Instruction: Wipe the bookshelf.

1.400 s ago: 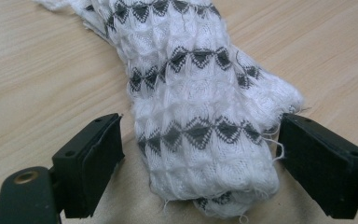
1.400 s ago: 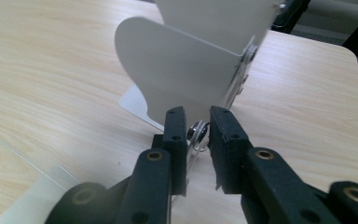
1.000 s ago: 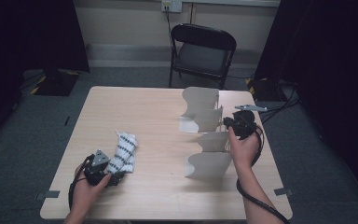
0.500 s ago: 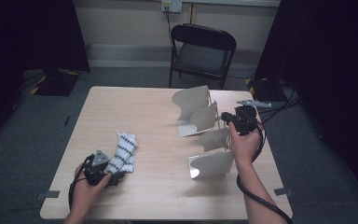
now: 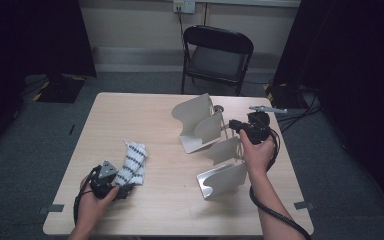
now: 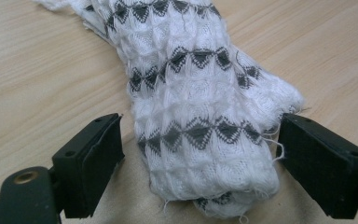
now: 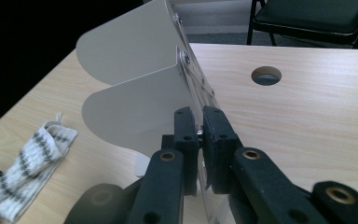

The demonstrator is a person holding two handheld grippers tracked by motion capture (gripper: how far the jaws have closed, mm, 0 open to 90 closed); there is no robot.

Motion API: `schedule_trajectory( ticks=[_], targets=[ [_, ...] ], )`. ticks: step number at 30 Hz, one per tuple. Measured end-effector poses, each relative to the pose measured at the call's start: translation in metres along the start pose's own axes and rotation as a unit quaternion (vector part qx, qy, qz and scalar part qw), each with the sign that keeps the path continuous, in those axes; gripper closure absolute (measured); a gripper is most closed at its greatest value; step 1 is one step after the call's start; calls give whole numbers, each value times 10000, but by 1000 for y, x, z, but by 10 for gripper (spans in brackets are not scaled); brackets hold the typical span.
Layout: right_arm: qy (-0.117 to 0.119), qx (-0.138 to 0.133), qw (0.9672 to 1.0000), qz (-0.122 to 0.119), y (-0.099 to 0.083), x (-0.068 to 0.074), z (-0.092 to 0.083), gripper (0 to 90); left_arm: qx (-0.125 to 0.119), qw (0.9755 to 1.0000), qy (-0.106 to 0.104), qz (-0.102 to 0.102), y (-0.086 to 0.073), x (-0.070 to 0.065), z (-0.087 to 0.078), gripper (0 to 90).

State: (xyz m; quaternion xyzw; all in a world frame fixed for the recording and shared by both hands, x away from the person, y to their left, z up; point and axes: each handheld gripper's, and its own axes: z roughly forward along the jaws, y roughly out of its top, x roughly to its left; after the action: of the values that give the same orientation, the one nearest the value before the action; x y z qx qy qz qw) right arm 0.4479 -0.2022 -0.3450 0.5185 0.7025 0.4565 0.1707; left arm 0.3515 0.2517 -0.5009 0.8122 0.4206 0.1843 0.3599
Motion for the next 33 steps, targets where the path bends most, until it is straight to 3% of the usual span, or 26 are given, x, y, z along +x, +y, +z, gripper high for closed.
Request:
schedule_trajectory(
  ticks=[7, 13, 23, 25, 33],
  targets=[
    [87, 115, 9998, -98, -7, 6, 12, 850, -3, 10000, -3, -15, 0, 0, 0, 140],
    [-87, 340, 9989, -295, -13, 7, 21, 852, 0, 10000, -3, 3, 0, 0, 0, 140],
    [-492, 481, 9957, -615, -13, 9, 23, 843, -2, 10000, -1, -13, 0, 0, 0, 140],
    [-487, 476, 9958, -617, -13, 8, 23, 837, -2, 10000, -3, -13, 0, 0, 0, 140],
    [-460, 481, 9960, -603, -12, 3, 13, 648, -1, 10000, 1, 3, 0, 0, 0, 140]
  ],
)
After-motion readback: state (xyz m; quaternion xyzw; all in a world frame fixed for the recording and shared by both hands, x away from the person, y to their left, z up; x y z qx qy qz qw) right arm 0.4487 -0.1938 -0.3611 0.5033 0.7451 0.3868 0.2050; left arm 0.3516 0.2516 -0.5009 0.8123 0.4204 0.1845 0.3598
